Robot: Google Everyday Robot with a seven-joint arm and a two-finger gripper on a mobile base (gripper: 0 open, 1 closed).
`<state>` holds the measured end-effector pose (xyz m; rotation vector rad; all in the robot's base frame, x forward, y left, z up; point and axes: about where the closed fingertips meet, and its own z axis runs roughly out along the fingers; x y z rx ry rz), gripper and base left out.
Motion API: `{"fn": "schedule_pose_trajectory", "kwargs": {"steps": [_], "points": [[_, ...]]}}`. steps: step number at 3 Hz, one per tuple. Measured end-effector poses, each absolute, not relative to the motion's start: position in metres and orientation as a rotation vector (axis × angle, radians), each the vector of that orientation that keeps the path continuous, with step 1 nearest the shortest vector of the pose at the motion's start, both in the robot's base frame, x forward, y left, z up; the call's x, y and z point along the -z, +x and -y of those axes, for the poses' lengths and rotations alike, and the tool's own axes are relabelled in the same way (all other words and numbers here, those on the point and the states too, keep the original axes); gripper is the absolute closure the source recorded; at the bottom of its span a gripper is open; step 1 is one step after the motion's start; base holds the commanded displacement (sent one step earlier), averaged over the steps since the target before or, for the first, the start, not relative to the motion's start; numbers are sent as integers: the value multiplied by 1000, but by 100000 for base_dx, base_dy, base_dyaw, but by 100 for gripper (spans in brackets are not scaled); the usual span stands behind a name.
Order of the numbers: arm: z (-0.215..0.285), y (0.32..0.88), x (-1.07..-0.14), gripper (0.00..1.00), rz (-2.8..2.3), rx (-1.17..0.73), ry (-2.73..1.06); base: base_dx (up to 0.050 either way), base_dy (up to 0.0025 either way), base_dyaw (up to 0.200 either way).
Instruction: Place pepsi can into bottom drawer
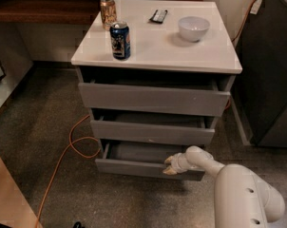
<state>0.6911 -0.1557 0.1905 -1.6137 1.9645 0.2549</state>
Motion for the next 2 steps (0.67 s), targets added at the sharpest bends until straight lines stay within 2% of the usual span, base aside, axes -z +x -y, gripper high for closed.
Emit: {"fn": "schedule_pose_trajectory", "kwargs": {"steps": [2], "points": [[154, 688, -192, 100, -1963, -260, -1614, 0, 0, 0]]}}
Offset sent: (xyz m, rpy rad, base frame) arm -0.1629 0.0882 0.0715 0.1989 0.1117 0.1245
